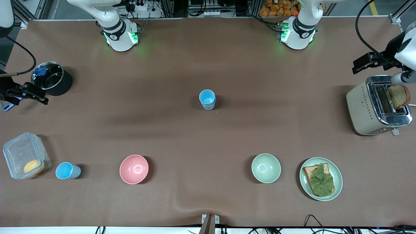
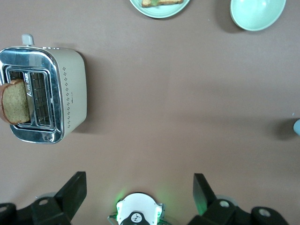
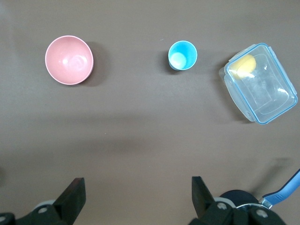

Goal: Stack blue cups with both arms

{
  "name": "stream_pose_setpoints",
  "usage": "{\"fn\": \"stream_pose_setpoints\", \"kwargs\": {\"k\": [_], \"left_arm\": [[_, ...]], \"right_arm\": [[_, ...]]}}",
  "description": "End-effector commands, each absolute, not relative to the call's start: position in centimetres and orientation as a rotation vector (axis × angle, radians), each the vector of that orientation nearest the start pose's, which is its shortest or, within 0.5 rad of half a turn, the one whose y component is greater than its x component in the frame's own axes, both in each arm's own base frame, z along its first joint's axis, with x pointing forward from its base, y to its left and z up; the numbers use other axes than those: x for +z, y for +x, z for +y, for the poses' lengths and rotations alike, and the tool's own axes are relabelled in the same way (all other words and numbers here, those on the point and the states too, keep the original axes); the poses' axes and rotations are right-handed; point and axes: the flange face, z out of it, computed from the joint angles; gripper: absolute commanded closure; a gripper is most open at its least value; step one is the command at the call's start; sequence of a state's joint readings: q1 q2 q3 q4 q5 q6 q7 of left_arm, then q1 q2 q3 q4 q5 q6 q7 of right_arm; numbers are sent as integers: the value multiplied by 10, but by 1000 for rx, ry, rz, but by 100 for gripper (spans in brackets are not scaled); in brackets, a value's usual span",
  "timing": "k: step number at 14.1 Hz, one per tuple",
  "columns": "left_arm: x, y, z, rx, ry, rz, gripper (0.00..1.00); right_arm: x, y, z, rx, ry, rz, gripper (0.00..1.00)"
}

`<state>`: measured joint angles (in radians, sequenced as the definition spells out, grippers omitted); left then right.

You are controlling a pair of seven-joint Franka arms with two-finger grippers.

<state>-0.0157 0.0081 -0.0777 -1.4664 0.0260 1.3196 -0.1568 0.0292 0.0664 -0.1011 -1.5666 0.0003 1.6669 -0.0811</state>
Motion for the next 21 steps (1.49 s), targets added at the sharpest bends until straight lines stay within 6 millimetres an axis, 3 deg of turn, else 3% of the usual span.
{"fn": "stream_pose_setpoints", "kwargs": {"k": [1, 9, 21], "left_arm": [[654, 514, -48, 208, -3032, -14, 0], [655, 536, -57, 13, -3093, -4, 0], [651, 539, -58, 23, -3131, -6, 0]], "right_arm": [[602, 585, -33, -54, -3137, -38, 0], [601, 586, -33, -47, -3137, -38, 0], [601, 584, -31, -37, -3137, -40, 0]]}}
